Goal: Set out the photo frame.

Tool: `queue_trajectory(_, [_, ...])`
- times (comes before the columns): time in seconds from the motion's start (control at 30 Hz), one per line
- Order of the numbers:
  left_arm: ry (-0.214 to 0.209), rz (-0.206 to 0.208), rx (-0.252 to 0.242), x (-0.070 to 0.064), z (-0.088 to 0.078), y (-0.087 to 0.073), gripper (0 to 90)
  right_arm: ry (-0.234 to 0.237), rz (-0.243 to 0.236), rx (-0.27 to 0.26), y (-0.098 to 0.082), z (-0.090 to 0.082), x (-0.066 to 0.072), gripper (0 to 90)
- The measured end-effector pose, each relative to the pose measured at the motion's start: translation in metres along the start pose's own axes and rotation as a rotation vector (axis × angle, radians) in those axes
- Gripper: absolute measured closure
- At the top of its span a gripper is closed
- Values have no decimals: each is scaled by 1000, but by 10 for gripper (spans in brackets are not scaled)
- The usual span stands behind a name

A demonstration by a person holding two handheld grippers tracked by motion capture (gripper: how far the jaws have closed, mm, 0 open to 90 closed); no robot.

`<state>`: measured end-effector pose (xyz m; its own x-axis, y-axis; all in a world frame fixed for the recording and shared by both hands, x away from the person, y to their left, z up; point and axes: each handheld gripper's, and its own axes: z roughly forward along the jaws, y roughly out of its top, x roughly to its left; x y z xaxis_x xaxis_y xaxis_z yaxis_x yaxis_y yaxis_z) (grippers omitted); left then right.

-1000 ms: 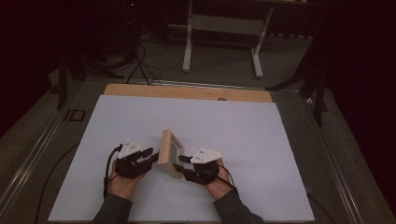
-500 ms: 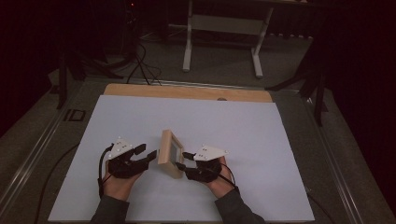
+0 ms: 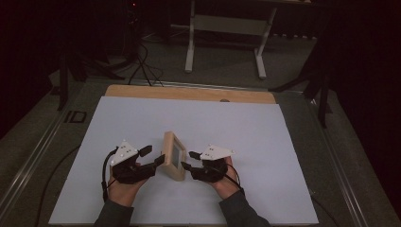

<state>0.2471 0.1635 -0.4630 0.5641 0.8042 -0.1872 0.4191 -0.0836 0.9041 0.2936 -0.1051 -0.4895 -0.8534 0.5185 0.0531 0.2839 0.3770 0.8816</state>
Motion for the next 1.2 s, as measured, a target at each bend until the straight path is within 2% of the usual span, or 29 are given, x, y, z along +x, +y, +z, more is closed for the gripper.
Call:
queue_trajectory(0.27, [-7, 15, 16, -11, 6, 0, 281, -21, 8, -1, -1, -3, -6, 510])
queue_trajectory(0.53, [4, 26, 39, -18, 16, -5, 256, -30, 17, -6, -1, -5, -9, 510])
queue_trajectory(0.83, [11, 25, 67, -21, 26, -7, 279, -44, 18, -4, -2, -6, -12, 510])
queue_trajectory(1.0, [12, 2, 76, -19, 30, -8, 355, -47, 17, -2, -2, -5, -12, 509])
queue_trajectory(1.2, [9, -13, 80, -17, 30, -9, 366, -46, 18, -1, -2, -5, -12, 507])
